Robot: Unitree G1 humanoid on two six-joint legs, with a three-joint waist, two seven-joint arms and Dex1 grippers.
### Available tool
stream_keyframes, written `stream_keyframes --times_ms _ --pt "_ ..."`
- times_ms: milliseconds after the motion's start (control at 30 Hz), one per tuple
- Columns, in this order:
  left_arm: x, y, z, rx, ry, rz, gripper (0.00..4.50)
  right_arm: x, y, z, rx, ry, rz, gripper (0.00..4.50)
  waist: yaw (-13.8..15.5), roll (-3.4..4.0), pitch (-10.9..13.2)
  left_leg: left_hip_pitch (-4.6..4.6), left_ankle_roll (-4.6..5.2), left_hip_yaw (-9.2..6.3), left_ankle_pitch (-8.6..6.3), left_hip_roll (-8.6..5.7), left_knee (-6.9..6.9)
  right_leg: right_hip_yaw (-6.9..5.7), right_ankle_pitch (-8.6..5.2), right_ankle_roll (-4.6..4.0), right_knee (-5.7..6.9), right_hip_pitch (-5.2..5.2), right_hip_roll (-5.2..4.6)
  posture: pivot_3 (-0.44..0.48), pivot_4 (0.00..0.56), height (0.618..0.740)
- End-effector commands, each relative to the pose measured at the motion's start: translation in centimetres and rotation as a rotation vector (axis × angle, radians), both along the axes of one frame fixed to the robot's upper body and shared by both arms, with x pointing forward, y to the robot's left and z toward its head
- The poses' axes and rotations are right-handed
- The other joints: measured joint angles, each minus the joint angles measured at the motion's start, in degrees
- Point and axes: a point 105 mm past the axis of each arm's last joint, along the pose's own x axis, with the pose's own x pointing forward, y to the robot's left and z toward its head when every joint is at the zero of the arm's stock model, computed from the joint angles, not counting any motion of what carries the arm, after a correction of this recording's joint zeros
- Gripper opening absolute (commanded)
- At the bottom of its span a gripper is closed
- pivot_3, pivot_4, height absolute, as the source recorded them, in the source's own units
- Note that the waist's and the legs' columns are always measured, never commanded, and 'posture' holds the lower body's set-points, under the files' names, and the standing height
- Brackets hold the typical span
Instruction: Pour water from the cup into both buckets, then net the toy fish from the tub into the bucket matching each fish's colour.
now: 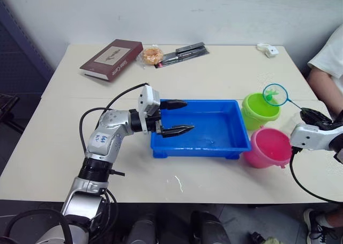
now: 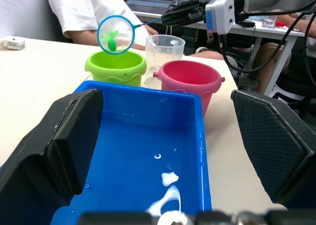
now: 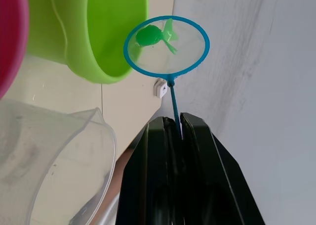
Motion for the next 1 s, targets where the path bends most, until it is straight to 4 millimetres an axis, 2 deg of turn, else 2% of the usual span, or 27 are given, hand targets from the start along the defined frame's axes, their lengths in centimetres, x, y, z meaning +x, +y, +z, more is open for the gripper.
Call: stream_keyframes --times_ms 33,133,200,267,300,333,367,433,567,633,733,800,867,1000 --pt "-0.6 -0.1 1.2 -0.025 -0.045 -0.018 4.46 -0.2 0.5 0.2 -0.043 -0.011 0.041 0.0 0.0 0.0 0.0 0.0 0.0 0.0 0.0 0.0 0.0 0.0 0.0 0.0 0.0 0.0 0.0 0.0 0.15 0.74" --pt "-0.5 -0.2 1.2 -0.028 -0.05 -0.02 4.46 -0.1 -0.4 1.1 -0.058 -0.066 0.01 0.0 0.0 0.0 0.0 0.0 0.0 0.0 0.0 0.0 0.0 0.0 0.0 0.0 -0.01 0.01 0.0 0.0 0.15 0.74" --pt "-0.5 -0.3 1.2 -0.029 -0.051 -0.023 4.46 -0.1 -0.1 0.8 -0.047 -0.05 0.026 0.0 -0.1 0.0 0.0 0.01 0.0 0.01 0.0 0.0 0.0 0.0 0.0 0.0 0.0 0.01 0.0 0.0 0.15 0.74" --pt "-0.5 -0.5 1.2 -0.027 -0.053 -0.029 4.46 -0.1 -0.7 1.5 -0.035 -0.081 0.007 0.0 -0.1 0.0 0.0 0.01 -0.01 0.0 0.01 0.01 -0.01 0.0 0.0 0.0 0.0 0.01 0.02 0.0 0.15 0.74" --pt "-0.6 -0.5 1.1 -0.026 -0.054 -0.03 4.46 -0.1 -1.6 2.1 -0.02 -0.104 -0.035 0.0 -0.1 0.0 0.0 0.01 -0.02 0.0 0.01 0.02 -0.01 0.0 0.0 0.0 0.0 0.0 0.02 0.0 0.15 0.74" --pt "-0.5 -0.4 1.2 -0.03 -0.053 -0.028 4.46 -0.1 -1.8 2.0 -0.018 -0.095 -0.034 0.0 -0.1 0.0 0.0 0.01 -0.02 0.0 0.01 0.02 -0.01 0.0 0.0 0.0 -0.01 0.01 0.02 0.0 0.15 0.74" --pt "-0.5 -0.4 1.2 -0.033 -0.052 -0.026 4.46 -0.1 -1.7 1.8 -0.018 -0.084 -0.029 0.0 0.0 0.0 0.0 0.0 -0.02 0.0 0.01 0.01 -0.01 0.0 0.0 0.0 -0.01 0.01 0.01 0.0 0.15 0.74" --pt "-0.5 -0.4 1.0 -0.021 -0.055 -0.031 4.46 -0.3 0.3 0.1 -0.026 -0.01 0.06 0.0 0.0 0.0 0.0 0.0 -0.02 -0.01 0.01 0.01 -0.01 -0.02 0.0 0.0 -0.02 0.02 0.01 0.0 0.15 0.74" --pt "-0.3 -0.4 1.3 -0.03 -0.061 -0.025 4.46 -0.3 -1.7 1.9 0.007 -0.113 -0.043 0.0 -0.1 0.01 0.0 0.01 -0.02 0.02 0.01 0.01 -0.01 0.0 0.0 0.0 -0.01 0.01 0.02 0.0 0.15 0.74" --pt "-0.4 -0.4 1.3 -0.032 -0.06 -0.025 4.46 -0.3 -1.3 1.9 0.027 -0.117 -0.024 0.0 -0.1 0.01 0.0 0.01 -0.02 0.01 0.01 0.02 -0.01 0.0 0.0 0.0 -0.01 0.01 0.01 0.0 0.15 0.74" --pt "-0.4 0.2 1.3 -0.032 -0.069 -0.025 4.46 -0.7 0.9 2.9 0.207 -0.139 0.066 0.0 -0.1 0.01 0.0 0.0 -0.02 -0.02 0.01 0.04 -0.02 -0.02 0.0 0.0 -0.03 0.01 0.04 0.0 0.15 0.74" --pt "-0.5 0.9 1.9 -0.066 -0.082 -0.035 4.46 -1.0 1.1 3.5 0.344 -0.131 0.076 0.0 -0.1 0.01 0.0 0.01 -0.03 -0.02 0.02 0.04 -0.03 -0.03 0.0 0.0 -0.03 0.01 0.05 0.0 0.15 0.74" --pt "-0.8 1.5 2.9 -0.126 -0.087 -0.051 4.46 -1.2 1.5 3.5 0.487 -0.087 0.106 0.0 -0.1 0.02 0.0 0.01 -0.03 -0.01 0.02 0.03 -0.01 -0.01 0.0 0.01 -0.01 0.01 0.04 0.0 0.15 0.74" --pt "-1.9 3.2 4.3 -0.156 -0.103 -0.121 4.46 -2.2 4.0 3.7 0.776 0.1 0.26 0.0 0.0 0.02 0.0 0.01 -0.03 -0.07 0.02 0.04 0.01 -0.06 0.01 0.01 -0.02 0.05 0.03 0.0 0.15 0.74"
